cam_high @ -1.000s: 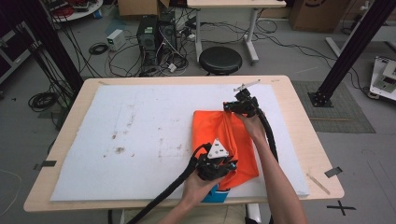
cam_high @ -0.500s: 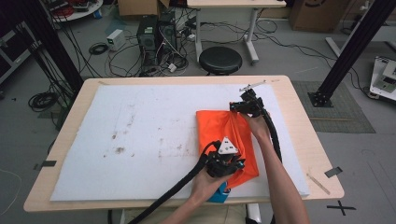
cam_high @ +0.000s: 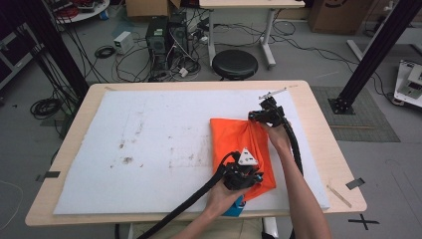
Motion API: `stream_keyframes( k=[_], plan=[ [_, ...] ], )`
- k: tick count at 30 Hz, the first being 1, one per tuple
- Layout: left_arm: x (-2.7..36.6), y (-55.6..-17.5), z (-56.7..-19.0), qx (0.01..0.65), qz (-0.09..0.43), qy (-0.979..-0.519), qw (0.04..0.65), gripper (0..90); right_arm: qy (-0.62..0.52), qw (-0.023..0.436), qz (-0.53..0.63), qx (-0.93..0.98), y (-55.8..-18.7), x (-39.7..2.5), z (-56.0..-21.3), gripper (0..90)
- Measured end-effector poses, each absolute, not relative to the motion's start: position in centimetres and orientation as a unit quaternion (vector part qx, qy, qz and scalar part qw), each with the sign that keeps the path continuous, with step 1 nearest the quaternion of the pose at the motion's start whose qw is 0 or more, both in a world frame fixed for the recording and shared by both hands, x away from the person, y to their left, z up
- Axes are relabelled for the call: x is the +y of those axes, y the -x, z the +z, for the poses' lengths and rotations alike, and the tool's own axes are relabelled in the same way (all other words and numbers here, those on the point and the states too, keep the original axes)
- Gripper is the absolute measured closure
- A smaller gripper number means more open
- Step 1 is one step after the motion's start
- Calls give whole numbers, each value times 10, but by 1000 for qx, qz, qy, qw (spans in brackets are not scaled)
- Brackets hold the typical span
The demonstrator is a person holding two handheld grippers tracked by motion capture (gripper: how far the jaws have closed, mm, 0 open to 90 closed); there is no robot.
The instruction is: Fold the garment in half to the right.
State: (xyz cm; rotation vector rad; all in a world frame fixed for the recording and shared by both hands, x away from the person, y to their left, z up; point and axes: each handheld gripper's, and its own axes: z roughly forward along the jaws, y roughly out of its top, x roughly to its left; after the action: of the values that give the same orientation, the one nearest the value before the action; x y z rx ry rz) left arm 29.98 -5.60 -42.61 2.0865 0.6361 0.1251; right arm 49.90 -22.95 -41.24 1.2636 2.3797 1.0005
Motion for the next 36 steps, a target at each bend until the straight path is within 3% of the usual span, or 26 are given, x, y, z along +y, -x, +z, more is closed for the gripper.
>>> stream_keyframes(
  k=[6, 8, 13, 22, 31, 36],
  plan=[
    [-56, -299, -427, 244, 41, -855, 456, 779, -447, 147, 348, 811, -495, -236, -407, 736],
    [-54, -299, -425, 240, 27, -849, 470, 701, -452, 155, 352, 805, -492, -238, -402, 670],
    [-37, -300, -416, 246, 31, -836, 490, 557, -448, 159, 383, 792, -481, -236, -387, 625],
    [20, -315, -405, 305, 80, -801, 509, 556, -428, 149, 328, 829, -471, -218, -401, 621],
    [46, -324, -405, 332, 108, -791, 503, 558, -466, 142, 289, 824, -461, -253, -426, 704],
    [50, -326, -407, 334, 118, -795, 492, 558, -480, 125, 329, 804, -455, -266, -422, 619]
  ],
)
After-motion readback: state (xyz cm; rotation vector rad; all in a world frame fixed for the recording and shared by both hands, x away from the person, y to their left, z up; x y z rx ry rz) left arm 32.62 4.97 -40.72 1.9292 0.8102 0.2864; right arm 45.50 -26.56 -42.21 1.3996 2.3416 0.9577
